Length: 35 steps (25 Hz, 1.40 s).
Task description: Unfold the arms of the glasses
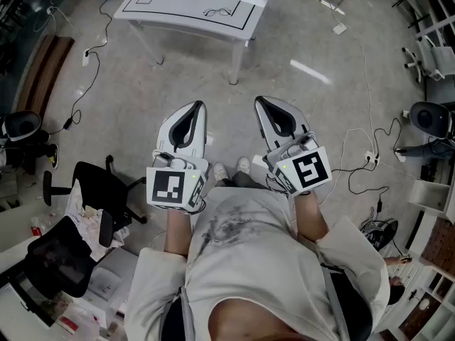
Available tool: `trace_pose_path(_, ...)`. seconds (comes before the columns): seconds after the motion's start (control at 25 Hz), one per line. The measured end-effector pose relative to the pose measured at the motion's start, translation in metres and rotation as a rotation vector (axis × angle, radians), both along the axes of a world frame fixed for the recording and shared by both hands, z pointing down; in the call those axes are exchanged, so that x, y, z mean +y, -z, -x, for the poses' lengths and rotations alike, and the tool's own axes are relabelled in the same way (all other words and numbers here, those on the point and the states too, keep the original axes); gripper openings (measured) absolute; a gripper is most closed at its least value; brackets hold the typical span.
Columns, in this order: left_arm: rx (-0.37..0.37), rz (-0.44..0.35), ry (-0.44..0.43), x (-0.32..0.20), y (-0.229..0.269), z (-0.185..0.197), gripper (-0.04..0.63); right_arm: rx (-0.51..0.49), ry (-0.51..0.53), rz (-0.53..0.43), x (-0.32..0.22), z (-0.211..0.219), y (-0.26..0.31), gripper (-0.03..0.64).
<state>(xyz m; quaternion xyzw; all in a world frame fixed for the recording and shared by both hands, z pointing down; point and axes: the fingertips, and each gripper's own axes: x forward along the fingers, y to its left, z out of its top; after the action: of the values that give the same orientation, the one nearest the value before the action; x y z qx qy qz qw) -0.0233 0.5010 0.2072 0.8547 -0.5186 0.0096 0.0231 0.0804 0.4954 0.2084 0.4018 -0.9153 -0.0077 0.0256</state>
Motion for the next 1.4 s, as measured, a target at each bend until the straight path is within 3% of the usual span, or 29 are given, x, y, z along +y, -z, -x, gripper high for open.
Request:
trace_pose_path(0.52, 0.021, 0.021, 0.032, -0.009, -0.003, -0.021, 0.009, -0.028, 0.024, -0.003, -0.009, -0.025, -0.002, 0.015)
trace_pose_path(0.88, -0.044, 0.007, 0.073, -0.011, -0.005, -0.038, 0.009, -0.016, 0.065, -0.018, -0.015, -0.035, -0.002, 0.015)
trace_pose_path(1.4, -0.030, 0.022, 0.066, -0.066, -0.019, -0.017, 0.009, 0.010, 0.057, 0.011, -0.071, -0.012, -0.016, 0.015)
